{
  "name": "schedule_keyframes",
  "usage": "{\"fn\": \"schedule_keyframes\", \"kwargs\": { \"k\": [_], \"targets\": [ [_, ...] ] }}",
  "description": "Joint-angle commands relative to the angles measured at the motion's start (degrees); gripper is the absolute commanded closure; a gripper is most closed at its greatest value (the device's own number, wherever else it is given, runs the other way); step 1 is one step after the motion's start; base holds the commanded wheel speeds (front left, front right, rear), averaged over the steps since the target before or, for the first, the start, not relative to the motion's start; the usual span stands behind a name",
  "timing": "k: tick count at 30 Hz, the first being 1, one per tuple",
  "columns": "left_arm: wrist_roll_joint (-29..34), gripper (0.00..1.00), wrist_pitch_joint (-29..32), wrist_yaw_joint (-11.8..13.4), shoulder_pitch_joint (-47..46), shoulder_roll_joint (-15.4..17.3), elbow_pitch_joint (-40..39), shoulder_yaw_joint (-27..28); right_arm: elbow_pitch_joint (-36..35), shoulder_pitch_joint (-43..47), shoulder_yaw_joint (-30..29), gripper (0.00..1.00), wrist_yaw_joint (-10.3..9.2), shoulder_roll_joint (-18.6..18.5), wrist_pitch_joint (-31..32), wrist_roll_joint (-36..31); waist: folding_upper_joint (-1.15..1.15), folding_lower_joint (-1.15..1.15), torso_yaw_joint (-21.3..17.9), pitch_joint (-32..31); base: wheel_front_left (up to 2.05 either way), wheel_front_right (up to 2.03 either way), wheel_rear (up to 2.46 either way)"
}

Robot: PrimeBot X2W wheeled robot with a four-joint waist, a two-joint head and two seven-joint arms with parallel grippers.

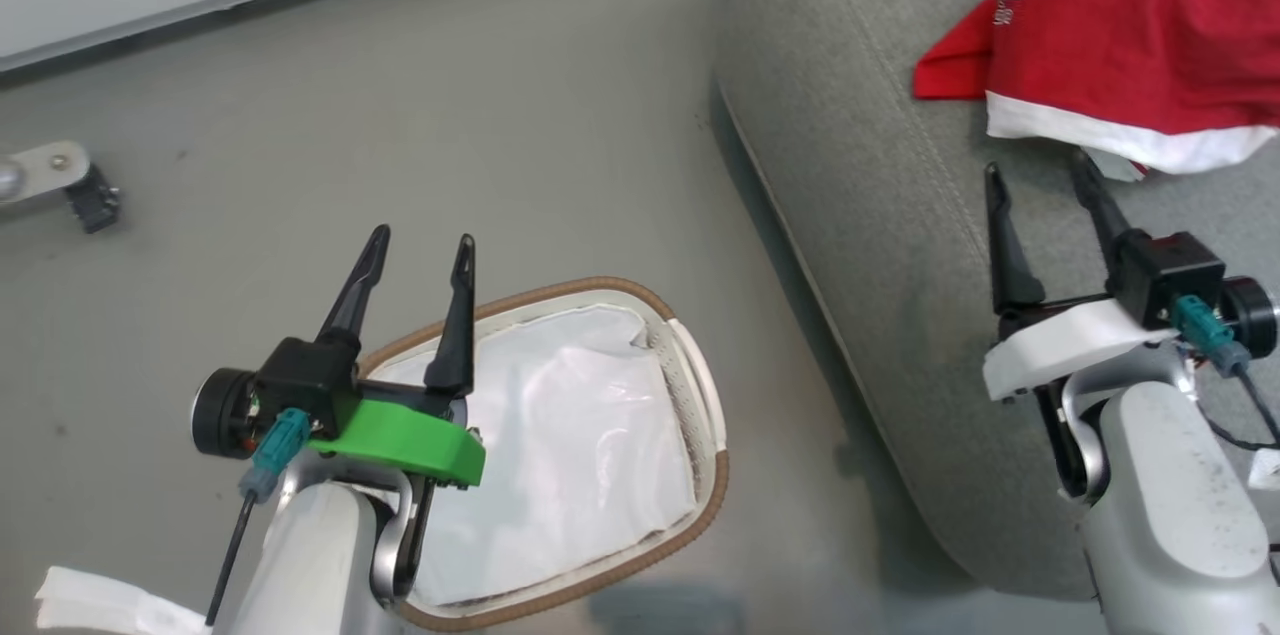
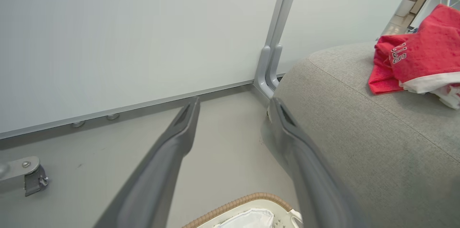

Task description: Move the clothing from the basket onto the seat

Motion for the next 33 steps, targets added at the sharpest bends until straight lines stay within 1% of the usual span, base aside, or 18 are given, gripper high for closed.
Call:
{"fn": "schedule_keyframes", "kwargs": {
  "k": [1, 5, 9, 15, 24, 33],
  "targets": [
    [0.36, 0.00, -0.03, -0.05, 1.36, 0.04, -0.12, 1.07, -0.41, 1.19, 0.90, 0.00, -0.08, 0.32, -0.10, 0.61, 0.00, 0.00, 3.84, -2.77, 0.00, 0.00, 0.00],
    [0.93, 0.00, -0.03, 0.70, 2.69, -0.20, -0.23, 3.59, -0.83, 2.10, 2.83, 0.00, -0.08, 1.19, -0.10, 1.65, 0.00, 0.00, 6.86, -3.98, 0.00, 0.00, 0.00],
    [-1.04, 0.00, -0.03, 1.62, 4.06, -0.26, 0.04, 4.93, -0.32, 2.70, 4.51, 0.00, -0.08, 1.85, -0.10, 1.97, 0.00, 0.00, 9.61, -5.22, 0.00, 0.00, 0.00],
    [-1.30, 0.00, -0.03, 3.26, 6.52, -0.24, 0.72, 6.34, 0.01, 4.33, 5.29, 0.00, -0.08, 2.18, -0.10, 2.02, 0.00, 0.00, 12.17, -7.32, 0.00, 0.00, 0.00],
    [-1.88, 0.00, -0.04, 4.49, 9.98, -0.24, 1.85, 8.61, -0.26, 8.96, 4.44, 0.00, -0.08, 2.69, -0.10, 2.81, 0.00, 0.00, 13.00, -10.44, 0.00, 0.00, 0.00],
    [-2.94, 0.00, -0.04, 3.37, 13.57, -0.24, 2.25, 9.75, -0.76, 12.88, 4.47, 0.00, -0.08, 2.73, -0.10, 4.37, 0.00, 0.00, 12.92, -13.58, 0.00, 0.00, 0.00]
  ]
}}
